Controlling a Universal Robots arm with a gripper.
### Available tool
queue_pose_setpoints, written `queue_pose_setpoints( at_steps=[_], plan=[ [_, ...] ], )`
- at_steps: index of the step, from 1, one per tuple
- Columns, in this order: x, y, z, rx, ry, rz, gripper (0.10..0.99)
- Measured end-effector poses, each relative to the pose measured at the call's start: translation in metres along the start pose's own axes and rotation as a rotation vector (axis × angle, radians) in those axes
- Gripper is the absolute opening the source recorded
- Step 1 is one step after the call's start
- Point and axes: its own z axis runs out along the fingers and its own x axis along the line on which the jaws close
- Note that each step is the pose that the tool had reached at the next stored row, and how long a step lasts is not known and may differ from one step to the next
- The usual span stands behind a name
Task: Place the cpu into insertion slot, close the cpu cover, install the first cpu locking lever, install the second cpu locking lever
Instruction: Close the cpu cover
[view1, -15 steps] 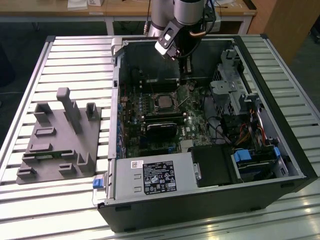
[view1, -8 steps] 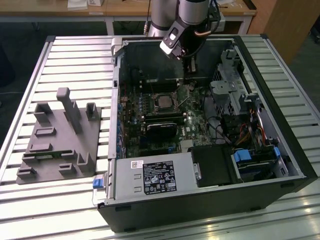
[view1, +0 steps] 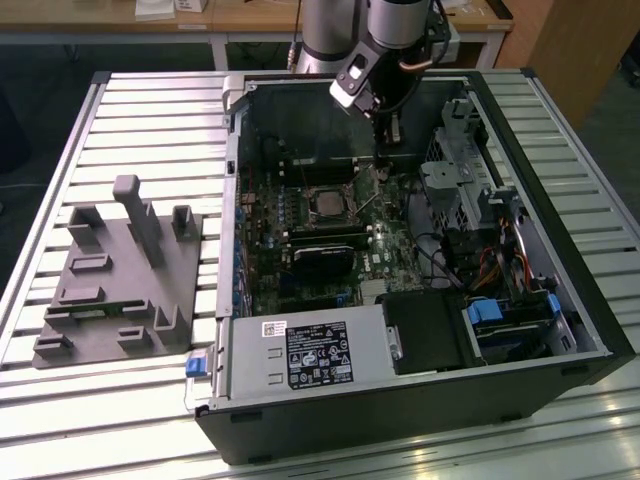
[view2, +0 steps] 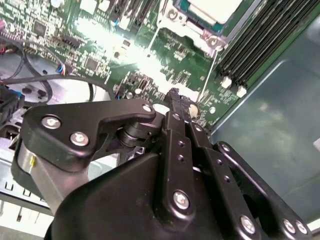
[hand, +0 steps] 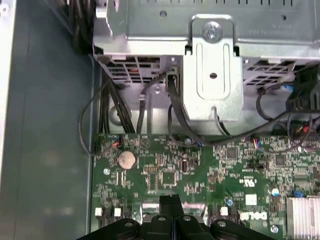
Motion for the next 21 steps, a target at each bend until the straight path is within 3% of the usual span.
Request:
queue_pose_setpoints(
  at_steps=[6,21],
  plan=[
    [0.0010,0.0116,0.0020,0.000,0.0000,0.000,0.106],
    [0.0009,0.0142,0.0161,0.000,-0.0002,0.000,0.106]
  ],
)
